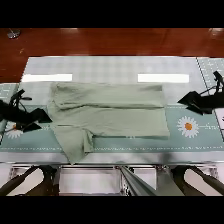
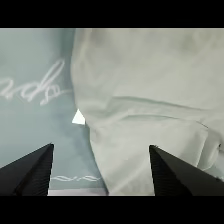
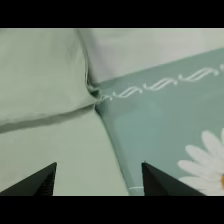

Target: Fold the shirts.

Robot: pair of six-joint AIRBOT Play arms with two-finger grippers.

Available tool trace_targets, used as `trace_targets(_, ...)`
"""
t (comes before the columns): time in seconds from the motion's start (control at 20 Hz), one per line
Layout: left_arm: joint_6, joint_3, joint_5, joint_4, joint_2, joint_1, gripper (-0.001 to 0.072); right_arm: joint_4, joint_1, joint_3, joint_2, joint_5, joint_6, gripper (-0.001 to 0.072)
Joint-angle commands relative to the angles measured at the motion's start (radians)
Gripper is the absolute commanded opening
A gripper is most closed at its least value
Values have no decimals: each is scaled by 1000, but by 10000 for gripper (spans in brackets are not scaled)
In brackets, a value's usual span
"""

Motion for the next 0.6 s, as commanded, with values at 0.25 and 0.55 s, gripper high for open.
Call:
trace_targets(0.25, -96, -366, 191, -202, 284, 97, 701, 202, -26, -328, 338, 1, -88, 624)
trace_targets(0.55, 11, -378, 177, -271, 206, 87, 701, 201, -26, -328, 338, 12, -87, 624)
